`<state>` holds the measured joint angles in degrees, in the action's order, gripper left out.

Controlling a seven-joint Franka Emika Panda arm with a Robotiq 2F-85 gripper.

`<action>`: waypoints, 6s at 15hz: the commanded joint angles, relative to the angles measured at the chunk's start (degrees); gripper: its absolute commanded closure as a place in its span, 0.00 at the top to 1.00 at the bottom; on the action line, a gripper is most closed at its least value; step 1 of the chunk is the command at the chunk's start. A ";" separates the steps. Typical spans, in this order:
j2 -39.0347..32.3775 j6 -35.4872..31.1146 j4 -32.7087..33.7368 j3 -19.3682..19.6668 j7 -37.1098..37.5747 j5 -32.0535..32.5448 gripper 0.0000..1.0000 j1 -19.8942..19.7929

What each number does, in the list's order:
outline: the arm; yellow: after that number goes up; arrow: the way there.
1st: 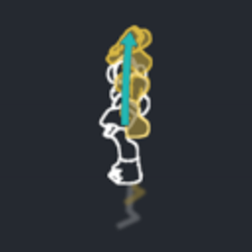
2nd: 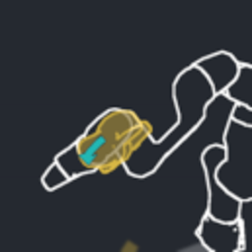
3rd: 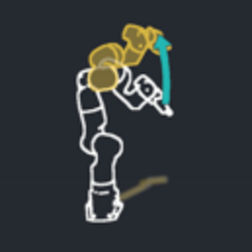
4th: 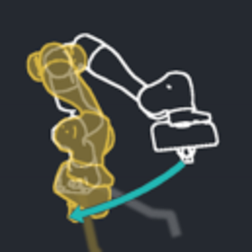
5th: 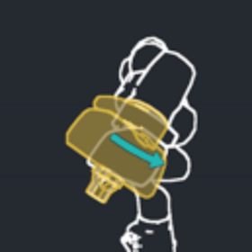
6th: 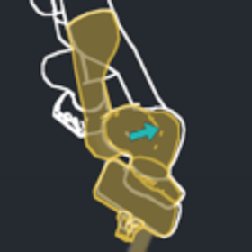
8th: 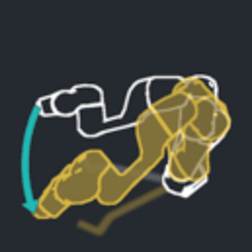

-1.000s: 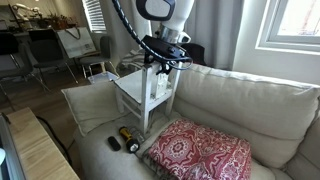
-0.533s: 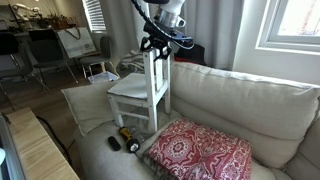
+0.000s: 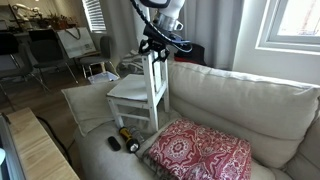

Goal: Pick up the chair, turn it ninety degrees anticlockwise and place it standing right side up on the couch

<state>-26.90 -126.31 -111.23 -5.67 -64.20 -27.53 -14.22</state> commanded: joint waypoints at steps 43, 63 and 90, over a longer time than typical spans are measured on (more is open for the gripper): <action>5.62 15.33 11.51 -3.74 -30.58 32.51 0.06 15.44; 4.32 22.35 15.36 -1.57 -16.86 33.02 0.06 17.46; -2.95 -1.74 16.71 -1.92 2.47 29.07 1.00 16.31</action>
<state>-31.05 -127.72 -93.45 -7.05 -66.02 3.62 3.00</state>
